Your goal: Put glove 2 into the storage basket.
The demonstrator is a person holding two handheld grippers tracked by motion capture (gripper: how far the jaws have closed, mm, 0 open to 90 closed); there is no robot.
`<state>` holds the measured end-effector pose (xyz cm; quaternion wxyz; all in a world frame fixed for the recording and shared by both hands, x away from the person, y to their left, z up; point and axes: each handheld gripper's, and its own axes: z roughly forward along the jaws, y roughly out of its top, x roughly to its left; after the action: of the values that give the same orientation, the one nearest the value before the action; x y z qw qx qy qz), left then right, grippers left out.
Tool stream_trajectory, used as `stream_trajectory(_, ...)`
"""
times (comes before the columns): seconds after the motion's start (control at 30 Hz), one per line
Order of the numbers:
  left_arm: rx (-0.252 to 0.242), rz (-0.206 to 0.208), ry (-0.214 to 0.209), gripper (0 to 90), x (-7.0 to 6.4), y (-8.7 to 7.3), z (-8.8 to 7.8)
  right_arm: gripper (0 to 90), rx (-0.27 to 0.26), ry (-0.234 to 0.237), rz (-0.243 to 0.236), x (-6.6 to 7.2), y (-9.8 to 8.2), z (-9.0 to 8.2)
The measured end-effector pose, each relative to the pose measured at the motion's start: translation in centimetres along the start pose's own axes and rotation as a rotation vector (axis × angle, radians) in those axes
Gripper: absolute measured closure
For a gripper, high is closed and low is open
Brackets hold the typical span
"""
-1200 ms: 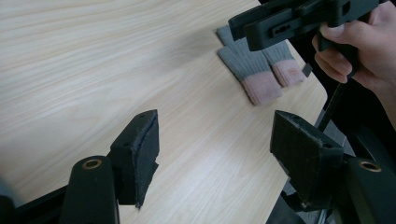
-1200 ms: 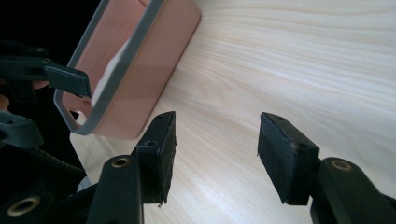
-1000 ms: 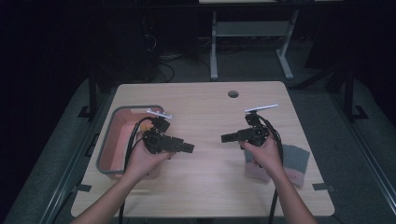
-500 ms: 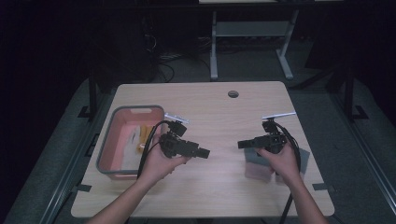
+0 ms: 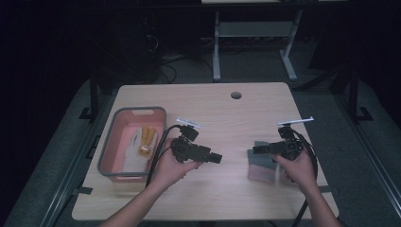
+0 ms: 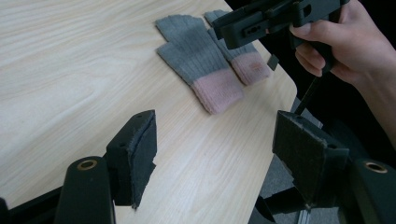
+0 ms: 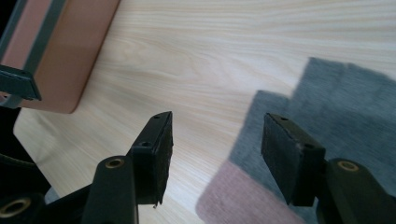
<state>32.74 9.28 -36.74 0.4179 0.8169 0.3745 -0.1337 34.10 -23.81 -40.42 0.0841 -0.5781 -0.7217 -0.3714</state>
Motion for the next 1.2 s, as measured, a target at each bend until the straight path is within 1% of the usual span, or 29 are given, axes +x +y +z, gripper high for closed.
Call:
stream_trajectory(0.1, 0.004, 0.003, -0.005, 30.9, -0.3, 0.0, 0.7, 43.2, -0.012, -0.007, 0.001, -0.5, -0.2, -0.5)
stream_trajectory(0.13, 0.001, 0.001, -0.007, 30.5, -0.4, 0.0, 0.9, 43.2, -0.015, -0.017, 0.001, -0.9, -0.5, -0.8)
stream_trajectory(0.23, 0.008, 0.006, -0.007, 30.3, -0.5, 0.1, 1.5, 43.1, -0.017, -0.028, 0.0, -1.4, -0.8, -1.4)
stream_trajectory(0.3, 0.011, 0.002, -0.01, 30.2, -0.5, 0.0, 1.7, 42.9, -0.014, -0.032, 0.008, -1.6, -1.0, -1.5)
stream_trajectory(0.33, 0.02, 0.008, -0.008, 30.2, -0.6, 0.0, 2.0, 42.7, -0.009, -0.044, 0.013, -2.0, -1.3, -1.8)
stream_trajectory(0.4, 0.029, 0.014, -0.008, 29.8, -0.8, -0.2, 2.5, 42.4, -0.007, -0.051, 0.015, -2.4, -1.6, -2.0)
stream_trajectory(0.53, 0.039, 0.023, -0.007, 29.5, -1.0, -0.2, 3.1, 41.9, 0.009, -0.084, 0.019, -3.0, -2.2, -2.4)
stream_trajectory(0.57, 0.039, 0.023, -0.007, 29.5, -1.0, -0.2, 3.1, 41.9, 0.009, -0.084, 0.019, -3.0, -2.2, -2.4)
stream_trajectory(0.6, 0.042, 0.024, -0.009, 29.5, -1.0, -0.2, 3.3, 41.9, -0.005, -0.097, 0.017, -3.4, -2.6, -2.6)
stream_trajectory(0.63, 0.045, 0.024, -0.008, 29.4, -1.0, -0.2, 3.6, 41.9, -0.008, -0.107, 0.012, -3.5, -2.7, -2.8)
stream_trajectory(0.67, 0.044, 0.017, -0.012, 29.4, -1.0, -0.1, 3.8, 41.9, -0.005, -0.115, 0.01, -3.7, -2.9, -2.9)
stream_trajectory(0.8, 0.046, 0.023, -0.02, 29.4, -1.3, 0.0, 4.6, 42.0, -0.003, -0.145, 0.012, -4.4, -3.5, -3.4)
stream_trajectory(0.87, 0.048, 0.027, -0.022, 29.4, -1.3, 0.0, 4.8, 42.1, -0.01, -0.152, 0.005, -4.7, -3.7, -3.6)
stream_trajectory(0.93, 0.053, 0.027, -0.026, 29.4, -1.5, 0.1, 5.1, 42.6, -0.005, -0.18, 0.018, -4.9, -4.0, -4.0)
stream_trajectory(1.0, 0.056, 0.028, -0.034, 29.3, -1.7, 0.2, 5.6, 42.7, -0.005, -0.197, 0.021, -5.2, -4.2, -4.3)
stream_trajectory(1.03, 0.06, 0.038, -0.035, 29.3, -1.7, 0.2, 5.8, 42.7, -0.005, -0.201, 0.022, -5.3, -4.3, -4.4)
stream_trajectory(1.1, 0.054, 0.031, -0.039, 29.3, -1.8, 0.2, 6.0, 43.0, -0.011, -0.203, 0.025, -5.5, -4.4, -4.4)
stream_trajectory(1.13, 0.055, 0.031, -0.041, 29.2, -1.9, 0.1, 6.1, 43.6, -0.01, -0.225, 0.029, -5.6, -4.6, -4.6)
stream_trajectory(1.17, 0.062, 0.04, -0.039, 29.2, -1.9, 0.1, 6.2, 43.6, -0.01, -0.225, 0.029, -5.6, -4.6, -4.6)
stream_trajectory(1.2, 0.062, 0.041, -0.041, 29.0, -2.0, 0.1, 6.4, 44.3, -0.007, -0.248, 0.025, -5.9, -4.8, -4.7)
